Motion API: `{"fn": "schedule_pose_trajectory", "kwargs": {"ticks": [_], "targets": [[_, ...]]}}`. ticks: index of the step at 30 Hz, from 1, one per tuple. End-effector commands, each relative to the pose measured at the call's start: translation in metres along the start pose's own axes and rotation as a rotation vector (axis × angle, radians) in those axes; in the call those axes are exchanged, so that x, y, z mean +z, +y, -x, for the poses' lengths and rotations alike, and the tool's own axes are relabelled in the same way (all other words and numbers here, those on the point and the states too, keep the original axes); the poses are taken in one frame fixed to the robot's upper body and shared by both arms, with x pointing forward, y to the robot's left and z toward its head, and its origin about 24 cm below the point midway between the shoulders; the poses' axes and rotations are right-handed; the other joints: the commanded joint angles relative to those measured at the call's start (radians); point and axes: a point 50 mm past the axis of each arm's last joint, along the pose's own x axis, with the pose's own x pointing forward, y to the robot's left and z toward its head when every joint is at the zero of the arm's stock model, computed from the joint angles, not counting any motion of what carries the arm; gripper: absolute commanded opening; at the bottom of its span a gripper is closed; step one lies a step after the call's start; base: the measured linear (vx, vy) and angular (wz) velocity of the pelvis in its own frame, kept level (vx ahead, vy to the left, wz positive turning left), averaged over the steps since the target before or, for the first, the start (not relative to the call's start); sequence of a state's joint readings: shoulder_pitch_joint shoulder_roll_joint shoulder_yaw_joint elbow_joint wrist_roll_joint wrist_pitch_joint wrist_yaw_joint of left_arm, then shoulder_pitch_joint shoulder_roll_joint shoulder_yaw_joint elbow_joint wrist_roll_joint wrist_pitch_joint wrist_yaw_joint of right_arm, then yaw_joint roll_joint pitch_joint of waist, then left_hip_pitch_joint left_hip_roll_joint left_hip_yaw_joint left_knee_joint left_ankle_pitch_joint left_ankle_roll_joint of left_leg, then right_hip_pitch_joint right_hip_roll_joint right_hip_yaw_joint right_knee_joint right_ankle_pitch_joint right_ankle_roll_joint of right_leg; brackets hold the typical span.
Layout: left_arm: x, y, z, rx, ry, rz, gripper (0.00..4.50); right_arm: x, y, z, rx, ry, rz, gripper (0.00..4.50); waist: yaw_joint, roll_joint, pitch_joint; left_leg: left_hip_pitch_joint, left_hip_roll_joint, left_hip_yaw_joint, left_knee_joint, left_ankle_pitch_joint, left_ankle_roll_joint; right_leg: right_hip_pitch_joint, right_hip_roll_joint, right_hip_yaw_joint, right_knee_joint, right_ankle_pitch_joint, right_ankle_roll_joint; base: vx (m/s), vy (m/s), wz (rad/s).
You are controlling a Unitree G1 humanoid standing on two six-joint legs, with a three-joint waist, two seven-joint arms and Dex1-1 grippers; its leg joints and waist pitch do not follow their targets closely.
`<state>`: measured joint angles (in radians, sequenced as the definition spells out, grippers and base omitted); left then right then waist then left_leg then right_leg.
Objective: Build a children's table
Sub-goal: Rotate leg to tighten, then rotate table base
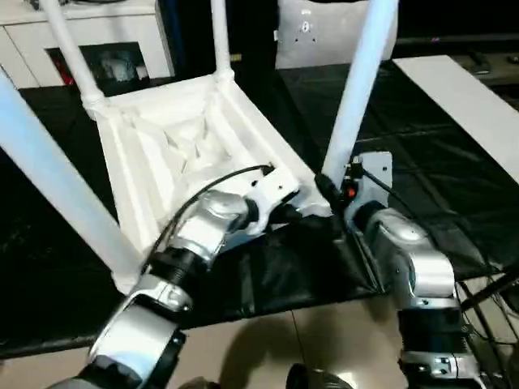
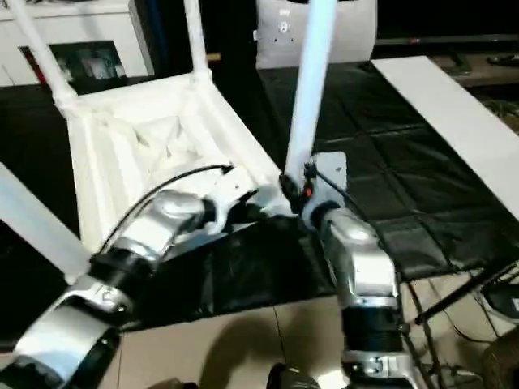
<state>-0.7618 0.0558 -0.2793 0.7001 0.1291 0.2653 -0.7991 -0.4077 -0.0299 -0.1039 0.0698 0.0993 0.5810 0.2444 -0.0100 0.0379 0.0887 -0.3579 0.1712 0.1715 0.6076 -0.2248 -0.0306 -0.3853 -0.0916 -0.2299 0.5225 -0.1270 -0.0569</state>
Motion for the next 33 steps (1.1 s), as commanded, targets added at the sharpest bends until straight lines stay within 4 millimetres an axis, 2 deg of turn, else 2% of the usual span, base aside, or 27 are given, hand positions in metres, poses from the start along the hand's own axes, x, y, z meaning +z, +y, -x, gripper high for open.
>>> {"fn": "schedule_pose_trajectory", "kwargs": {"ticks": [1, 2, 3, 5, 8, 10, 11, 13, 16, 17, 18, 20, 22, 23, 24, 26, 27, 28, 29, 30, 31, 32, 33], "targets": [[0.04, -0.021, -0.017, -0.102, -0.155, -0.084, 0.0, -0.009, 0.028, -0.004, 0.102, 0.051, -0.011, 2.72, 0.012, -0.013, -0.086, -0.003, 0.076, -0.045, -0.062, -0.054, 0.099, 0.065, -0.108, 0.09, -0.058, -0.296, 0.002, 0.0, 0.0, 0.0], [0.037, -0.019, -0.015, -0.098, -0.146, -0.102, 0.0, -0.009, 0.024, -0.002, 0.1, 0.041, -0.01, 2.93, 0.014, -0.013, -0.086, -0.003, 0.076, -0.044, -0.063, -0.048, 0.102, 0.066, -0.108, 0.091, -0.055, -0.288, -0.004, 0.0, 0.0, 0.0], [0.036, -0.018, -0.014, -0.094, -0.142, -0.109, 0.0, -0.009, 0.021, -0.001, 0.101, 0.032, -0.005, 2.99, 0.021, -0.012, -0.087, 0.0, 0.08, -0.044, -0.064, -0.043, 0.105, 0.066, -0.11, 0.093, -0.052, -0.279, -0.018, 0.0, 0.0, 0.0], [0.032, -0.015, -0.01, -0.091, -0.14, -0.133, 0.0, -0.006, 0.012, 0.002, 0.102, 0.008, 0.044, 3.11, 0.026, -0.01, -0.087, 0.003, 0.081, -0.042, -0.064, -0.049, 0.105, 0.065, -0.111, 0.094, -0.053, -0.279, -0.022, 0.0, 0.0, 0.0], [0.026, -0.01, -0.003, -0.084, -0.136, -0.172, 0.0, -0.001, -0.003, 0.013, 0.143, -0.018, 0.095, 3.43, 0.035, -0.011, -0.086, 0.005, 0.079, -0.039, -0.064, -0.064, 0.103, 0.066, -0.11, 0.095, -0.055, -0.293, -0.013, 0.0, 0.0, 0.0], [0.024, -0.006, 0.002, -0.069, -0.154, -0.167, 0.0, 0.001, -0.015, 0.022, 0.164, -0.015, 0.118, 3.52, 0.042, -0.015, -0.087, 0.003, 0.079, -0.038, -0.064, -0.064, 0.115, 0.071, -0.109, 0.097, -0.054, -0.292, 0.001, 0.0, 0.0, 0.0], [0.023, -0.005, 0.005, -0.073, -0.177, -0.151, 0.0, 0.002, -0.022, 0.028, 0.177, -0.014, 0.126, 3.64, 0.049, -0.014, -0.087, 0.005, 0.083, -0.039, -0.065, -0.053, 0.116, 0.067, -0.109, 0.096, -0.052, -0.287, -0.003, 0.0, 0.0, 0.0], [0.024, -0.006, 0.009, -0.1, -0.215, -0.114, 0.0, 0.003, -0.032, 0.037, 0.203, -0.02, 0.127, 3.87, 0.053, -0.016, -0.086, 0.004, 0.084, -0.038, -0.065, -0.062, 0.116, 0.068, -0.112, 0.097, -0.054, -0.3, -0.004, 0.0, 0.0, 0.0], [0.025, -0.008, 0.016, -0.096, -0.278, -0.07, 0.53, 0.006, -0.043, 0.049, 0.267, -0.042, 0.136, 4.08, 0.058, -0.016, -0.085, 0.003, 0.083, -0.034, -0.064, -0.073, 0.116, 0.067, -0.112, 0.096, -0.057, -0.321, -0.007, 0.0, 0.0, 0.0], [0.025, -0.01, 0.019, -0.102, -0.298, -0.058, 0.53, 0.008, -0.043, 0.055, 0.326, -0.055, 0.157, 4.21, 0.064, -0.013, -0.086, 0.004, 0.087, -0.033, -0.065, -0.08, 0.111, 0.067, -0.114, 0.096, -0.058, -0.33, -0.011, 0.0, 0.0, 0.0], [0.025, -0.01, 0.019, -0.102, -0.298, -0.058, 0.53, 0.008, -0.043, 0.055, 0.326, -0.055, 0.157, 4.21, 0.064, -0.015, -0.085, 0.004, 0.087, -0.033, -0.065, -0.08, 0.112, 0.065, -0.112, 0.096, -0.059, -0.333, -0.009, 0.0, 0.0, 0.0], [0.024, -0.012, 0.022, -0.107, -0.315, -0.068, 0.88, 0.009, -0.043, 0.059, 0.372, -0.053, 0.19, 4.43, 0.065, -0.017, -0.082, 0.004, 0.085, -0.035, -0.066, -0.09, 0.112, 0.064, -0.108, 0.094, -0.059, -0.342, -0.005, 0.0, 0.0, 0.0], [0.022, -0.011, 0.025, -0.078, -0.318, -0.054, 0.93, 0.009, -0.044, 0.062, 0.384, -0.037, 0.188, 4.47, 0.062, -0.019, -0.076, 0.005, 0.079, -0.033, -0.068, -0.111, 0.105, 0.064, -0.104, 0.09, -0.069, -0.394, 0.016, 0.0, 0.0, 0.0], [0.02, -0.012, 0.028, -0.063, -0.321, -0.042, 1.05, 0.011, -0.043, 0.065, 0.413, -0.037, 0.169, 4.5, 0.061, -0.023, -0.074, 0.006, 0.077, -0.032, -0.068, -0.117, 0.103, 0.062, -0.103, 0.089, -0.073, -0.411, 0.024, 0.0, 0.0, 0.0], [0.017, -0.016, 0.034, -0.062, -0.329, -0.015, 1.05, 0.017, -0.04, 0.067, 0.47, -0.066, 0.151, 4.5, 0.058, -0.021, -0.076, 0.004, 0.081, -0.035, -0.07, -0.122, 0.099, 0.069, -0.108, 0.089, -0.072, -0.419, 0.032, 0.0, 0.0, 0.0], [0.015, -0.019, 0.037, -0.068, -0.331, -0.01, 1.31, 0.019, -0.038, 0.068, 0.489, -0.082, 0.141, 4.5, 0.051, -0.02, -0.072, 0.005, 0.076, -0.033, -0.069, -0.127, 0.102, 0.061, -0.1, 0.086, -0.078, -0.437, 0.045, 0.0, 0.0, 0.0], [0.012, -0.022, 0.042, -0.072, -0.33, 0.004, 1.35, 0.022, -0.035, 0.069, 0.52, -0.097, 0.132, 4.5, 0.049, -0.02, -0.072, 0.004, 0.074, -0.034, -0.069, -0.129, 0.1, 0.061, -0.099, 0.086, -0.08, -0.443, 0.052, 0.0, 0.0, 0.0], [0.009, -0.025, 0.046, -0.078, -0.33, 0.011, 1.39, 0.024, -0.033, 0.07, 0.544, -0.102, 0.126, 4.5, 0.048, -0.019, -0.072, 0.004, 0.081, -0.038, -0.072, -0.132, 0.094, 0.064, -0.103, 0.087, -0.074, -0.432, 0.046, 0.0, 0.0, 0.0], [0.006, -0.029, 0.052, -0.084, -0.331, 0.029, 1.39, 0.026, -0.029, 0.072, 0.575, -0.111, 0.12, 4.5, 0.043, -0.02, -0.065, 0.004, 0.08, -0.037, -0.073, -0.141, 0.098, 0.056, -0.098, 0.087, -0.08, -0.442, 0.05, 0.0, 0.0, 0.0], [0.006, -0.029, 0.052, -0.084, -0.331, 0.029, 1.54, 0.026, -0.029, 0.072, 0.575, -0.111, 0.12, 4.5, 0.043, -0.018, -0.068, 0.006, 0.081, -0.038, -0.072, -0.142, 0.093, 0.059, -0.101, 0.087, -0.076, -0.438, 0.046, 0.0, 0.0, 0.0], [0.001, -0.035, 0.06, -0.099, -0.33, 0.05, 1.65, 0.027, -0.025, 0.074, 0.609, -0.121, 0.107, 4.5, 0.042, -0.021, -0.065, 0.006, 0.081, -0.037, -0.073, -0.145, 0.092, 0.057, -0.101, 0.089, -0.076, -0.44, 0.042, 0.0, 0.0, 0.0], [0.001, -0.035, 0.06, -0.099, -0.33, 0.05, 1.65, 0.027, -0.025, 0.074, 0.609, -0.121, 0.107, 4.5, 0.041, -0.021, -0.065, 0.004, 0.081, -0.037, -0.074, -0.147, 0.092, 0.06, -0.102, 0.089, -0.075, -0.441, 0.039, 0.0, 0.0, 0.0], [-0.001, -0.039, 0.065, -0.11, -0.328, 0.057, 1.72, 0.028, -0.023, 0.076, 0.631, -0.119, 0.096, 4.5, 0.04, -0.022, -0.06, 0.007, 0.078, -0.035, -0.075, -0.154, 0.092, 0.054, -0.099, 0.09, -0.08, -0.46, 0.044, 0.0, 0.0, 0.0]]}}
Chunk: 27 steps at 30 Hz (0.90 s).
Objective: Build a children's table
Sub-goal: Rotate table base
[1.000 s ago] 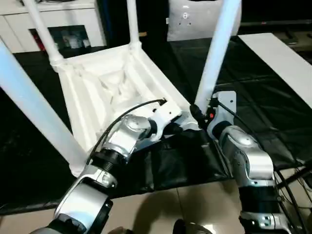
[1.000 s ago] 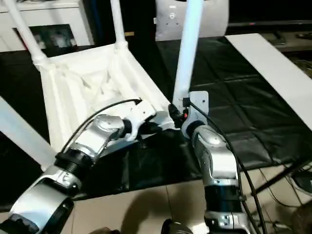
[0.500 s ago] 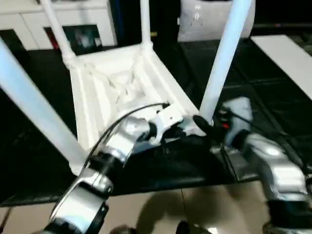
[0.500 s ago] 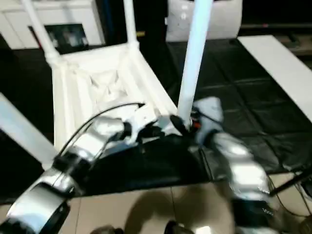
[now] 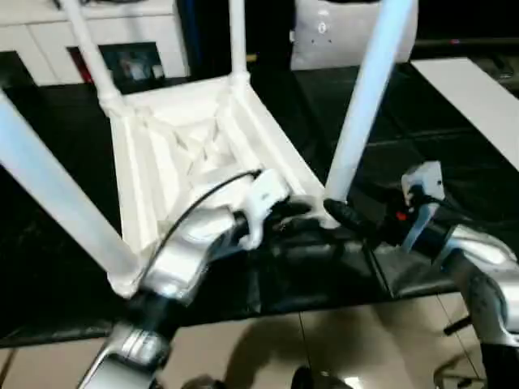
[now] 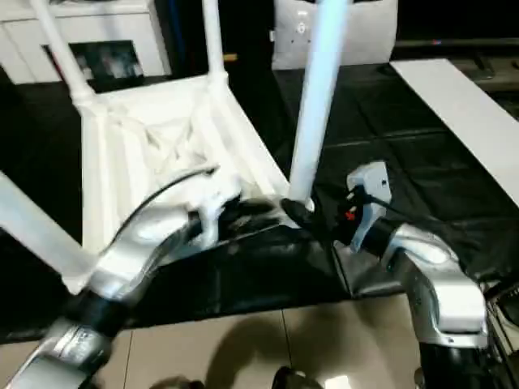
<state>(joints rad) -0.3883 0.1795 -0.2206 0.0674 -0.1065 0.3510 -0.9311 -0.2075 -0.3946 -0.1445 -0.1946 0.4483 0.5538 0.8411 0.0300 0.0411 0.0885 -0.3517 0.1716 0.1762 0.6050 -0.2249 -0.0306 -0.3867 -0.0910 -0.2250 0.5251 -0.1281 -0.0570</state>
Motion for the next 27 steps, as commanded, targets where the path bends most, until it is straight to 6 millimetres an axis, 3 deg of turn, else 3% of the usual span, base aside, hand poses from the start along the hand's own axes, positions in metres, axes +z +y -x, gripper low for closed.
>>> {"fn": "schedule_pose_trajectory", "kwargs": {"ticks": [1, 2, 3, 4, 5, 6, 9, 10, 12, 13, 15, 16, 17, 18, 19, 20, 23, 27], "targets": [[0.003, -0.008, 0.007, -0.026, -0.005, 0.013, 1.82, 0.006, 0.009, -0.004, 0.067, -0.024, -0.002, 4.5, 0.0, -0.023, -0.061, 0.002, 0.078, -0.041, -0.073, -0.159, 0.087, 0.057, -0.101, 0.084, -0.082, -0.469, 0.044, 0.0, 0.0, 0.0], [-0.002, -0.015, 0.017, -0.022, 0.014, 0.038, 1.91, 0.007, 0.011, -0.009, 0.067, -0.035, -0.001, 4.5, -0.002, -0.028, -0.054, 0.002, 0.078, -0.041, -0.075, -0.166, 0.084, 0.052, -0.099, 0.085, -0.085, -0.485, 0.052, 0.0, 0.0, 0.0], [-0.006, -0.019, 0.023, -0.014, 0.028, 0.053, 1.91, 0.007, 0.012, -0.013, 0.067, -0.043, 0.0, 4.5, -0.004, -0.029, -0.053, -0.001, 0.082, -0.045, -0.077, -0.168, 0.077, 0.056, -0.103, 0.084, -0.08, -0.481, 0.046, 0.0, 0.0, 0.0], [-0.01, -0.024, 0.031, -0.001, 0.045, 0.072, 2.03, 0.007, 0.013, -0.018, 0.069, -0.049, -0.004, 4.5, -0.01, -0.026, -0.046, 0.0, 0.078, -0.043, -0.079, -0.195, 0.073, 0.049, -0.097, 0.082, -0.09, -0.52, 0.058, 0.0, 0.0, 0.0], [-0.013, -0.026, 0.037, 0.006, 0.055, 0.086, 2.11, 0.007, 0.014, -0.021, 0.076, -0.05, -0.011, 4.5, -0.01, -0.024, -0.049, 0.007, 0.077, -0.043, -0.077, -0.197, 0.065, 0.048, -0.099, 0.083, -0.093, -0.526, 0.06, 0.0, 0.0, 0.0], [-0.018, -0.029, 0.048, 0.025, 0.072, 0.107, 2.17, 0.007, 0.015, -0.028, 0.075, -0.056, -0.021, 4.5, -0.015, -0.032, -0.04, 0.004, 0.077, -0.044, -0.081, -0.2, 0.065, 0.045, -0.094, 0.085, -0.093, -0.515, 0.054, 0.0, 0.0, 0.0], [-0.022, -0.03, 0.058, 0.043, 0.091, 0.122, 2.46, 0.007, 0.015, -0.034, 0.051, -0.068, -0.018, 4.5, -0.018, -0.027, -0.037, 0.012, 0.08, -0.046, -0.083, -0.225, 0.052, 0.042, -0.095, 0.086, -0.095, -0.526, 0.05, 0.0, 0.0, 0.0], [-0.023, -0.031, 0.07, 0.048, 0.107, 0.131, 2.52, 0.005, 0.009, -0.042, -0.023, -0.075, -0.02, 4.5, -0.015, -0.027, -0.039, 0.016, 0.085, -0.048, -0.085, -0.229, 0.038, 0.042, -0.099, 0.089, -0.089, -0.513, 0.036, 0.0, 0.0, 0.0], [-0.024, -0.031, 0.083, 0.042, 0.136, 0.143, 2.66, 0.004, 0.0, -0.047, -0.127, -0.074, 0.0, 4.5, -0.019, -0.032, -0.035, 0.009, 0.086, -0.052, -0.091, -0.225, 0.024, 0.044, -0.102, 0.097, -0.076, -0.483, 0.013, 0.0, 0.0, 0.0], [-0.025, -0.033, 0.088, 0.037, 0.154, 0.15, 2.79, 0.004, -0.003, -0.049, -0.166, -0.08, 0.001, 4.5, -0.02, -0.032, -0.037, 0.013, 0.086, -0.05, -0.091, -0.224, 0.018, 0.042, -0.101, 0.1, -0.073, -0.477, 0.008, 0.0, 0.0, 0.0], [-0.026, -0.037, 0.097, 0.024, 0.185, 0.167, 2.95, 0.004, -0.011, -0.049, -0.24, -0.086, -0.005, 4.5, -0.018, -0.031, -0.036, 0.014, 0.085, -0.047, -0.091, -0.203, 0.017, 0.041, -0.102, 0.107, -0.068, -0.449, -0.009, 0.0, 0.0, 0.0], [-0.026, -0.04, 0.101, 0.017, 0.198, 0.177, 3.01, 0.004, -0.015, -0.049, -0.275, -0.087, -0.009, 4.5, -0.019, -0.038, -0.037, 0.008, 0.085, -0.049, -0.093, -0.183, 0.018, 0.045, -0.101, 0.111, -0.061, -0.43, -0.021, 0.0, 0.0, 0.0], [-0.026, -0.041, 0.102, 0.016, 0.201, 0.18, 3.11, 0.004, -0.016, -0.048, -0.283, -0.088, -0.01, 4.5, -0.017, -0.036, -0.04, 0.008, 0.084, -0.048, -0.091, -0.17, 0.02, 0.046, -0.104, 0.114, -0.055, -0.414, -0.03, 0.0, 0.0, 0.0], [-0.028, -0.049, 0.117, 0.003, 0.237, 0.221, 3.11, 0.005, -0.029, -0.045, -0.385, -0.093, -0.022, 4.5, -0.016, -0.033, -0.039, 0.009, 0.086, -0.048, -0.092, -0.153, 0.018, 0.044, -0.102, 0.117, -0.049, -0.395, -0.046, 0.0, 0.0, 0.0], [-0.028, -0.05, 0.118, 0.002, 0.24, 0.225, 3.32, 0.006, -0.03, -0.044, -0.392, -0.093, -0.021, 4.5, -0.018, -0.036, -0.039, 0.005, 0.085, -0.047, -0.093, -0.137, 0.018, 0.045, -0.1, 0.12, -0.041, -0.371, -0.061, 0.0, 0.0, 0.0], [-0.029, -0.053, 0.123, 0.0, 0.252, 0.24, 3.37, 0.007, -0.033, -0.042, -0.411, -0.095, -0.01, 4.5, -0.016, -0.036, -0.035, 0.011, 0.084, -0.041, -0.091, -0.144, 0.018, 0.04, -0.1, 0.123, -0.044, -0.375, -0.069, 0.0, 0.0, 0.0], [-0.029, -0.059, 0.131, -0.004, 0.259, 0.263, 3.65, 0.006, -0.038, -0.041, -0.445, -0.079, 0.001, 4.5, -0.01, -0.043, -0.032, 0.012, 0.077, -0.034, -0.09, -0.158, 0.019, 0.036, -0.098, 0.126, -0.049, -0.416, -0.064, 0.0, 0.0, 0.0], [-0.035, -0.064, 0.143, -0.003, 0.288, 0.296, 3.96, 0.004, -0.046, -0.039, -0.505, -0.069, 0.024, 4.5, -0.003, -0.046, -0.025, 0.019, 0.073, -0.035, -0.09, -0.214, 0.016, 0.032, -0.097, 0.121, -0.066, -0.53, -0.023, 0.0, 0.0, 0.0]]}}
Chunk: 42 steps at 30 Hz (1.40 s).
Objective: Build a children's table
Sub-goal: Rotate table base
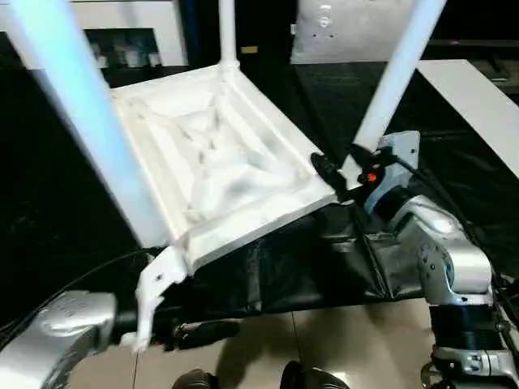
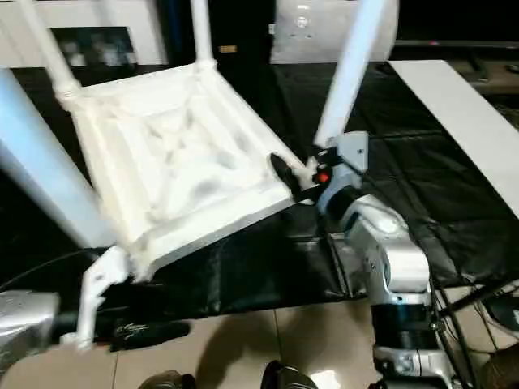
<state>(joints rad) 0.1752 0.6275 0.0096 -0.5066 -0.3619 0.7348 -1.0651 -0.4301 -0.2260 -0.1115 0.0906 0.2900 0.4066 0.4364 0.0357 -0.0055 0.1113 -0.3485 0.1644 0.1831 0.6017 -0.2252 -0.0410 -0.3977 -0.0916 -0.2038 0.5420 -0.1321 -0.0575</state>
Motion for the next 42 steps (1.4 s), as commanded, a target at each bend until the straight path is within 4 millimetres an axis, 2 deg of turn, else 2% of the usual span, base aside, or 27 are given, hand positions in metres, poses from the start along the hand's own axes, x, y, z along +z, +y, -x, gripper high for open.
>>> {"fn": "schedule_pose_trajectory", "kwargs": {"ticks": [1, 3, 6, 9, 10, 11, 14, 15, 16, 17, 18, 19, 20, 21, 22, 23, 24, 28, 29, 30, 31, 34, 35, 36, 37, 39, 42], "targets": [[0.0, -0.002, 0.007, -0.002, 0.001, -0.001, 4.05, 0.001, -0.018, 0.006, -0.105, 0.001, 0.025, 4.5, -0.008, 0.001, -0.048, 0.016, 0.08, -0.042, -0.087, -0.214, 0.026, 0.043, -0.096, 0.1, -0.083, -0.526, -0.022, 0.0, 0.0, 0.0], [-0.006, -0.002, 0.013, 0.002, 0.01, 0.012, 4.14, 0.001, -0.021, 0.005, -0.125, 0.001, 0.033, 4.5, -0.01, 0.0, -0.051, 0.015, 0.082, -0.045, -0.089, -0.212, 0.026, 0.044, -0.094, 0.101, -0.078, -0.51, -0.021, 0.0, 0.0, 0.0], [-0.015, 0.006, 0.04, 0.061, 0.021, 0.023, 4.41, 0.004, -0.028, 0.005, -0.137, -0.008, 0.049, 4.5, -0.01, 0.001, -0.055, 0.013, 0.082, -0.043, -0.088, -0.179, 0.037, 0.043, -0.092, 0.105, -0.068, -0.444, -0.038, 0.0, 0.0, 0.0], [-0.013, 0.014, 0.062, 0.114, 0.017, -0.001, 4.47, 0.005, -0.033, 0.006, -0.151, -0.003, 0.069, 4.5, -0.009, 0.0, -0.055, 0.012, 0.082, -0.042, -0.088, -0.168, 0.044, 0.045, -0.091, 0.105, -0.066, -0.43, -0.047, 0.0, 0.0, 0.0], [-0.007, 0.02, 0.072, 0.148, -0.009, -0.026, 4.47, 0.005, -0.034, 0.007, -0.143, 0.004, 0.077, 4.5, -0.009, 0.0, -0.055, 0.013, 0.082, -0.042, -0.088, -0.17, 0.045, 0.046, -0.091, 0.105, -0.066, -0.431, -0.049, 0.0, 0.0, 0.0], [-0.006, 0.021, 0.073, 0.152, -0.015, -0.03, 4.47, 0.005, -0.034, 0.007, -0.142, 0.005, 0.077, 4.5, -0.007, 0.001, -0.057, 0.015, 0.084, -0.041, -0.088, -0.167, 0.043, 0.046, -0.092, 0.106, -0.064, -0.424, -0.055, 0.0, 0.0, 0.0], [0.017, 0.034, 0.084, 0.198, -0.126, -0.087, 4.47, -0.001, -0.028, 0.009, -0.098, 0.032, 0.079, 4.5, -0.002, 0.003, -0.059, 0.016, 0.088, -0.042, -0.089, -0.17, 0.035, 0.046, -0.092, 0.108, -0.058, -0.398, -0.073, 0.0, 0.0, 0.0], [0.027, 0.039, 0.086, 0.192, -0.176, -0.105, 4.47, -0.007, -0.024, 0.01, -0.066, 0.058, 0.075, 4.5, 0.001, 0.002, -0.062, 0.02, 0.086, -0.04, -0.088, -0.173, 0.032, 0.045, -0.091, 0.109, -0.055, -0.392, -0.076, 0.0, 0.0, 0.0], [0.038, 0.044, 0.083, 0.169, -0.225, -0.118, 4.47, -0.017, -0.018, 0.013, -0.032, 0.117, 0.073, 4.5, 0.005, 0.008, -0.064, 0.016, 0.087, -0.042, -0.088, -0.16, 0.026, 0.049, -0.094, 0.111, -0.05, -0.36, -0.089, 0.0, 0.0, 0.0], [0.038, 0.044, 0.083, 0.169, -0.225, -0.118, 4.47, -0.017, -0.018, 0.013, -0.032, 0.117, 0.073, 4.5, 0.007, 0.006, -0.064, 0.018, 0.088, -0.041, -0.089, -0.16, 0.024, 0.05, -0.092, 0.111, -0.051, -0.352, -0.089, 0.0, 0.0, 0.0], [0.047, 0.05, 0.077, 0.142, -0.262, -0.135, 4.47, -0.03, -0.014, 0.016, -0.025, 0.194, 0.085, 4.5, 0.005, 0.002, -0.067, 0.01, 0.089, -0.046, -0.088, -0.145, 0.022, 0.057, -0.096, 0.112, -0.042, -0.321, -0.103, 0.0, 0.0, 0.0], [0.051, 0.052, 0.073, 0.133, -0.278, -0.146, 4.47, -0.036, -0.013, 0.018, -0.03, 0.231, 0.093, 4.5, 0.003, 0.001, -0.069, 0.011, 0.087, -0.043, -0.087, -0.135, 0.018, 0.055, -0.094, 0.114, -0.044, -0.314, -0.105, 0.0, 0.0, 0.0], [0.054, 0.054, 0.069, 0.12, -0.288, -0.15, 4.47, -0.042, -0.013, 0.02, -0.03, 0.266, 0.099, 4.5, 0.003, 0.0, -0.074, 0.008, 0.084, -0.042, -0.083, -0.119, 0.017, 0.061, -0.099, 0.115, -0.041, -0.304, -0.114, 0.0, 0.0, 0.0], [0.057, 0.056, 0.064, 0.112, -0.295, -0.159, 4.47, -0.047, -0.012, 0.021, -0.029, 0.294, 0.107, 4.5, 0.003, -0.001, -0.074, 0.008, 0.083, -0.041, -0.082, -0.118, 0.019, 0.06, -0.1, 0.115, -0.041, -0.308, -0.117, 0.0, 0.0, 0.0], [0.06, 0.058, 0.059, 0.103, -0.303, -0.172, 4.47, -0.054, -0.012, 0.025, -0.039, 0.346, 0.117, 4.5, 0.0, -0.006, -0.074, 0.002, 0.081, -0.041, -0.081, -0.116, 0.023, 0.065, -0.101, 0.115, -0.044, -0.333, -0.108, 0.0, 0.0, 0.0], [0.065, 0.061, 0.05, 0.094, -0.324, -0.188, 4.47, -0.061, -0.012, 0.028, -0.046, 0.39, 0.126, 4.5, 0.001, -0.001, -0.073, 0.003, 0.08, -0.04, -0.08, -0.118, 0.024, 0.064, -0.101, 0.115, -0.048, -0.352, -0.104, 0.0, 0.0, 0.0], [0.072, 0.063, 0.04, 0.074, -0.354, -0.2, 4.47, -0.067, -0.012, 0.031, -0.065, 0.429, 0.131, 4.5, 0.001, -0.004, -0.072, 0.011, 0.079, -0.037, -0.078, -0.131, 0.023, 0.058, -0.1, 0.115, -0.057, -0.396, -0.089, 0.0, 0.0, 0.0], [0.08, 0.062, 0.026, 0.02, -0.38, -0.211, 4.47, -0.071, -0.013, 0.032, -0.101, 0.435, 0.123, 4.5, 0.005, -0.006, -0.073, 0.011, 0.081, -0.039, -0.077, -0.158, 0.019, 0.058, -0.099, 0.108, -0.066, -0.456, -0.061, 0.0, 0.0, 0.0], [0.085, 0.06, 0.016, -0.017, -0.385, -0.22, 4.47, -0.072, -0.012, 0.029, -0.113, 0.415, 0.12, 4.5, 0.006, -0.001, -0.075, 0.012, 0.081, -0.04, -0.076, -0.16, 0.018, 0.058, -0.1, 0.107, -0.066, -0.454, -0.06, 0.0, 0.0, 0.0], [0.086, 0.059, 0.012, -0.033, -0.387, -0.223, 4.47, -0.072, -0.012, 0.028, -0.118, 0.406, 0.119, 4.5, 0.005, -0.005, -0.074, 0.012, 0.081, -0.039, -0.076, -0.166, 0.017, 0.057, -0.101, 0.107, -0.069, -0.465, -0.054, 0.0, 0.0, 0.0], [0.091, 0.056, 0.003, -0.061, -0.401, -0.233, 4.47, -0.074, -0.011, 0.025, -0.12, 0.4, 0.123, 4.5, 0.006, -0.001, -0.076, 0.013, 0.082, -0.04, -0.075, -0.166, 0.015, 0.057, -0.102, 0.105, -0.068, -0.465, -0.056, 0.0, 0.0, 0.0], [0.108, 0.041, -0.026, -0.158, -0.452, -0.258, 4.47, -0.08, -0.005, 0.01, -0.114, 0.38, 0.138, 4.5, 0.005, -0.001, -0.081, 0.008, 0.084, -0.039, -0.072, -0.143, 0.013, 0.06, -0.102, 0.106, -0.063, -0.423, -0.079, 0.0, 0.0, 0.0], [0.108, 0.041, -0.026, -0.158, -0.452, -0.258, 4.47, -0.08, -0.005, 0.01, -0.114, 0.38, 0.138, 4.5, 0.006, -0.002, -0.084, 0.007, 0.085, -0.039, -0.071, -0.135, 0.014, 0.062, -0.104, 0.107, -0.058, -0.403, -0.087, 0.0, 0.0, 0.0], [0.111, 0.036, -0.035, -0.189, -0.459, -0.265, 4.47, -0.082, -0.003, 0.005, -0.115, 0.374, 0.133, 4.5, 0.004, -0.007, -0.086, 0.0, 0.085, -0.039, -0.071, -0.116, 0.02, 0.066, -0.103, 0.109, -0.05, -0.371, -0.096, 0.0, 0.0, 0.0], [0.113, 0.034, -0.04, -0.2, -0.462, -0.276, 4.47, -0.082, -0.003, 0.002, -0.117, 0.369, 0.131, 4.5, 0.004, -0.005, -0.086, 0.002, 0.083, -0.038, -0.069, -0.102, 0.027, 0.063, -0.1, 0.109, -0.048, -0.352, -0.102, 0.0, 0.0, 0.0], [0.116, 0.029, -0.049, -0.221, -0.47, -0.284, 4.47, -0.082, -0.001, -0.005, -0.116, 0.361, 0.133, 4.5, 0.004, -0.005, -0.087, -0.001, 0.08, -0.035, -0.067, -0.086, 0.035, 0.066, -0.099, 0.11, -0.045, -0.334, -0.107, 0.0, 0.0, 0.0], [0.121, 0.018, -0.06, -0.276, -0.491, -0.292, 4.47, -0.078, 0.002, -0.016, -0.112, 0.327, 0.124, 4.5, 0.003, -0.007, -0.086, -0.002, 0.081, -0.034, -0.066, -0.093, 0.036, 0.067, -0.099, 0.108, -0.047, -0.356, -0.099, 0.0, 0.0, 0.0]]}}
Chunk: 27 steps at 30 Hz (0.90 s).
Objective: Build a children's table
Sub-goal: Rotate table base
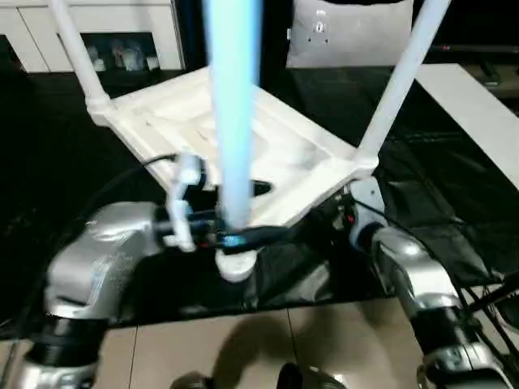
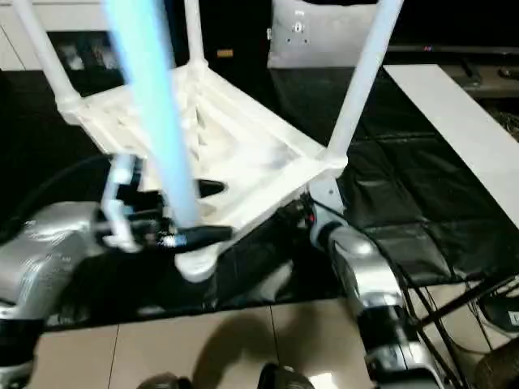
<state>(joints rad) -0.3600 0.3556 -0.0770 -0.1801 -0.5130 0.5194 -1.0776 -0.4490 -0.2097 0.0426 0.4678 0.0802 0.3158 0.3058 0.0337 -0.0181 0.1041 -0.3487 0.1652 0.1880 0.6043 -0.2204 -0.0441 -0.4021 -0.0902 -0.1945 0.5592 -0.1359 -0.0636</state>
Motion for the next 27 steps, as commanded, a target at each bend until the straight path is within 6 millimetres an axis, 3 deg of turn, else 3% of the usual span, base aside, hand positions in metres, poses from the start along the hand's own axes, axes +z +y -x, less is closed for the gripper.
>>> {"fn": "schedule_pose_trajectory", "kwargs": {"ticks": [1, 10, 17, 20, 23, 27], "targets": [[0.006, -0.011, -0.015, -0.082, -0.017, -0.027, 4.47, 0.01, 0.006, -0.006, 0.02, -0.042, -0.007, 4.5, 0.004, 0.005, -0.081, -0.001, 0.08, -0.039, -0.068, -0.101, 0.04, 0.072, -0.101, 0.099, -0.065, -0.357, -0.091, 0.0, 0.0, 0.0], [0.01, -0.032, -0.065, -0.215, -0.101, -0.022, 4.47, 0.02, 0.022, -0.019, 0.078, -0.086, 0.025, 4.5, 0.0, 0.005, -0.087, -0.006, 0.08, -0.036, -0.063, -0.065, 0.062, 0.074, -0.096, 0.1, -0.054, -0.28, -0.114, 0.0, 0.0, 0.0], [0.014, -0.025, -0.089, -0.133, -0.138, -0.074, 4.47, 0.02, 0.023, -0.021, 0.085, -0.094, 0.036, 4.5, -0.002, 0.003, -0.085, -0.006, 0.077, -0.034, -0.061, -0.084, 0.076, 0.074, -0.092, 0.095, -0.066, -0.322, -0.087, 0.0, 0.0, 0.0], [0.014, 0.001, -0.095, 0.102, -0.115, -0.148, 4.47, 0.015, 0.016, -0.02, 0.047, -0.076, 0.04, 4.5, -0.001, 0.006, -0.08, -0.006, 0.073, -0.036, -0.061, -0.105, 0.075, 0.073, -0.088, 0.089, -0.075, -0.365, -0.058, 0.0, 0.0, 0.0], [0.014, 0.027, -0.085, 0.287, -0.066, -0.2, 4.47, 0.004, -0.002, -0.013, -0.023, -0.039, 0.035, 4.5, 0.0, 0.002, -0.083, -0.002, 0.072, -0.039, -0.061, -0.12, 0.07, 0.071, -0.085, 0.083, -0.082, -0.4, -0.015, 0.0, 0.0, 0.0], [0.013, 0.037, -0.076, 0.361, -0.044, -0.246, 4.47, -0.005, -0.02, -0.003, -0.066, -0.029, 0.02, 4.5, 0.004, 0.003, -0.086, -0.004, 0.07, -0.038, -0.059, -0.109, 0.074, 0.072, -0.088, 0.083, -0.08, -0.397, -0.001, 0.0, 0.0, 0.0]]}}
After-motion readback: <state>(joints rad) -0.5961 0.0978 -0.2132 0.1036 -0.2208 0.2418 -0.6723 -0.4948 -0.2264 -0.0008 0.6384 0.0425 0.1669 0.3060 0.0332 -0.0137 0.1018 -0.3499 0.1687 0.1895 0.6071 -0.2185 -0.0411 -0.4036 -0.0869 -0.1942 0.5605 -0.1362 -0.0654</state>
